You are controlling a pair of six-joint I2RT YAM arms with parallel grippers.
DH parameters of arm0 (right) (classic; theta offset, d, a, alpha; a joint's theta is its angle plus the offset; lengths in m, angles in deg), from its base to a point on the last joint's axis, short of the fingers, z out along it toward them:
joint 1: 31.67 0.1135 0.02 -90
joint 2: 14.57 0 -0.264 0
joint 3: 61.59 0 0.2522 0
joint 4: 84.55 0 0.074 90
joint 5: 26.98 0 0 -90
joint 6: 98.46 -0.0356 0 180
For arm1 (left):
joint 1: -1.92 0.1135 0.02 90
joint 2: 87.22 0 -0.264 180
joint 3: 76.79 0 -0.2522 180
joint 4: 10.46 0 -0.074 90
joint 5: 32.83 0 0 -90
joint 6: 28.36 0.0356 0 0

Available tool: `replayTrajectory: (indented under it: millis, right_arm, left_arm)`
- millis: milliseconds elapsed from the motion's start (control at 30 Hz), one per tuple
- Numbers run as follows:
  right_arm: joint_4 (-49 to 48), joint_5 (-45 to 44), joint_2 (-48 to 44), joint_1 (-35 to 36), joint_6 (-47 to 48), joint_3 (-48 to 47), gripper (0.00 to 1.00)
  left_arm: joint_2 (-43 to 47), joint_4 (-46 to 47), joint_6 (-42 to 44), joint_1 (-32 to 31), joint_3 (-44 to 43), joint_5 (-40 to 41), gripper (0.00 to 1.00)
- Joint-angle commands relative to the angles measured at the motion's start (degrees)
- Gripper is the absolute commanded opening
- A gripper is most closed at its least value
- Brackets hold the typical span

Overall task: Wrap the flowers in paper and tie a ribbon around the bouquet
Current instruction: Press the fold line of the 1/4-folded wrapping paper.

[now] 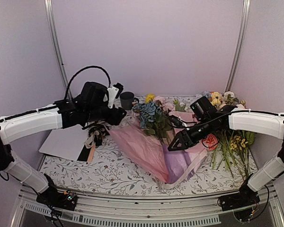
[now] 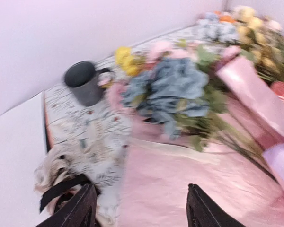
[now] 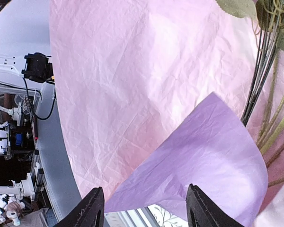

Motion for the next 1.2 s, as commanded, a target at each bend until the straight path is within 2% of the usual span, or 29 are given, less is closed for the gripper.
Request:
replayTrajectory:
  millis: [0,167,267,400,467,567,633,700,800,900,967,1067,1167]
  right_arm:
    - [-0.89,-2.27,5.07,1.39,-3.28,0.18,0.58]
    - [5.62,-4.6,1.8,2.79,-3.08,6.43,0.57]
    - [10.16,-10.45,-2.16,2.67,-6.47,9.05,0.57]
    - [13.65,-13.23,-9.69,-0.56,-11.22,11.04,0.55]
    - [14.56,-13.84,-13.18,-2.63,-12.09,10.87,0.55]
    - [11.49,-11.71,-16.0,-2.91,-9.53,9.33,0.56]
    - [7.02,-9.71,-15.72,-2.93,-8.12,9.4,0.57]
    - [3.74,-9.2,-13.46,-3.06,-7.86,9.97,0.56]
    - [1.67,-8.75,-10.15,-3.1,-7.97,10.34,0.57]
    - [-0.28,-9.57,-9.18,-3.26,-8.68,10.54,0.56]
    - [-1.29,-10.02,-9.14,-3.37,-9.18,10.55,0.57]
    - [-2.67,-10.56,-9.61,-3.54,-10.57,11.4,0.56]
    - [-4.46,-9.77,-9.39,-3.58,-11.52,13.02,0.57]
  left_arm:
    - [-2.81,0.95,3.64,-8.47,-2.82,-6.32,0.65]
    - [-7.76,3.62,0.84,-10.36,-0.79,-15.09,0.63]
    - [-11.08,4.68,-0.68,-11.51,-0.2,-18.01,0.63]
    - [-12.27,5.86,-1.93,-11.95,1.23,-23.76,0.66]
    - [-10.07,9.28,-1.55,-12.09,4.23,-30.06,0.71]
    - [-7.53,14.2,1.39,-13.95,8.49,-44.76,0.84]
    - [-7.83,15.06,3.93,-16.99,10.13,-49.02,0.93]
    - [-10.23,14.43,5.94,-19.96,9.69,-47.99,0.99]
    - [-15.54,11.29,7.95,-23.28,5.89,-44.67,0.99]
    - [-19.44,9.39,9.87,-25.7,3.04,-37.64,0.99]
    - [-21.6,10.14,6.78,-25.7,1.69,-31.85,0.96]
    - [-23.04,11.42,4.15,-25.43,0.49,-27.67,0.85]
    - [-23.05,13.91,0.7,-24.38,1.31,-27.21,0.63]
